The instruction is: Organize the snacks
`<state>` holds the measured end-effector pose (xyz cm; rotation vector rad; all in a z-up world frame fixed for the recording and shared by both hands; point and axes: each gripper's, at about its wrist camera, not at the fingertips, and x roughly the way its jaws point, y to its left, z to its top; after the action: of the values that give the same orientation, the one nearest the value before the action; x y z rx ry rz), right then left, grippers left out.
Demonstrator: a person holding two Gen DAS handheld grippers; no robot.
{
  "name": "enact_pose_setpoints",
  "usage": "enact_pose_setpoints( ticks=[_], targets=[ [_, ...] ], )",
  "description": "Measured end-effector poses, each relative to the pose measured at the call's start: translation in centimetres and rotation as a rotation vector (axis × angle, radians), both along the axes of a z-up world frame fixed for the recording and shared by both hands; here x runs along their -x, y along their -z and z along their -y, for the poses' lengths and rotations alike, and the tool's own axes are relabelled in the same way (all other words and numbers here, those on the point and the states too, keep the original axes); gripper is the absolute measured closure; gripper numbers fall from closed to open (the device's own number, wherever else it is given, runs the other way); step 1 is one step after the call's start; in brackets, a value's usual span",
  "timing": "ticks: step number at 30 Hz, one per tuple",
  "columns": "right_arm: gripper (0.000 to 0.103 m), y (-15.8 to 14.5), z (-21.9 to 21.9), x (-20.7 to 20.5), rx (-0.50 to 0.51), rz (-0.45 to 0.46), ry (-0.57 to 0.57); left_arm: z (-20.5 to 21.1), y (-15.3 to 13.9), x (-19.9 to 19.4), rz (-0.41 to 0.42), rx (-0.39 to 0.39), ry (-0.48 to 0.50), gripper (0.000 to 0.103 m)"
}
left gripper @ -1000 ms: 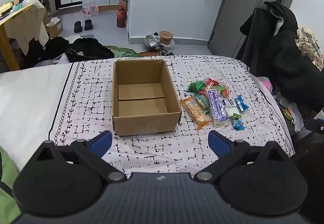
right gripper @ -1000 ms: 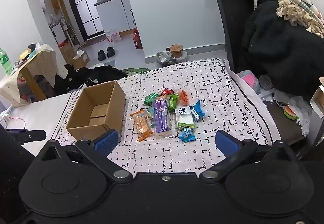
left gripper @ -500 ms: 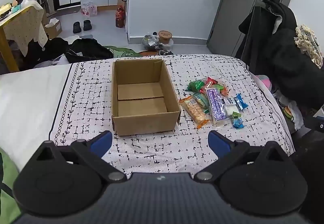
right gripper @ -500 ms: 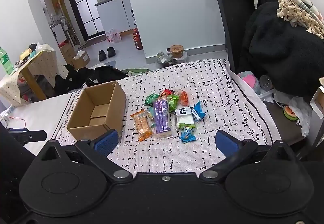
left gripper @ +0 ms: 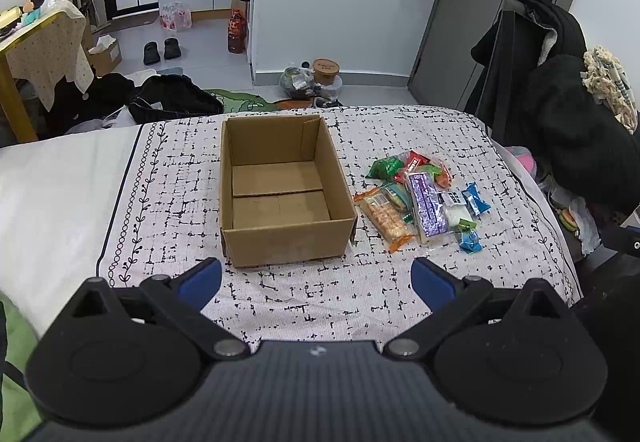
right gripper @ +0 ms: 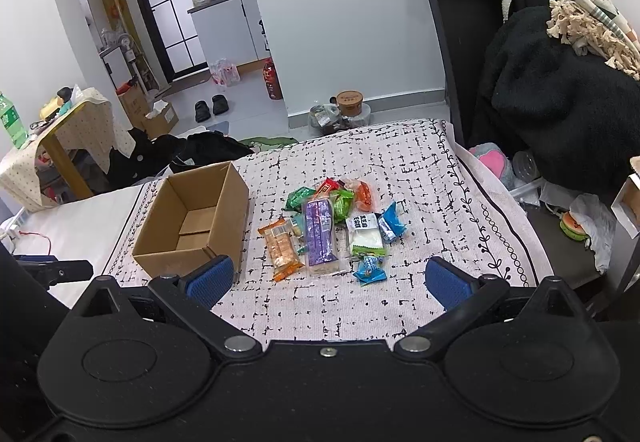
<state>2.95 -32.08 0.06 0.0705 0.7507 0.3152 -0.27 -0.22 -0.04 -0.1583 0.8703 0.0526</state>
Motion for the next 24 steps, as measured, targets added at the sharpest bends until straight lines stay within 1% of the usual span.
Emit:
enact_pose_setpoints(
  ticks=[24],
  targets=[
    [0.0, -0.1, -0.07, 0.12, 0.005, 0.009, -0.005, 0.02, -0.44, -0.04, 0.0, 0.001, 0.001, 0.003]
  ],
)
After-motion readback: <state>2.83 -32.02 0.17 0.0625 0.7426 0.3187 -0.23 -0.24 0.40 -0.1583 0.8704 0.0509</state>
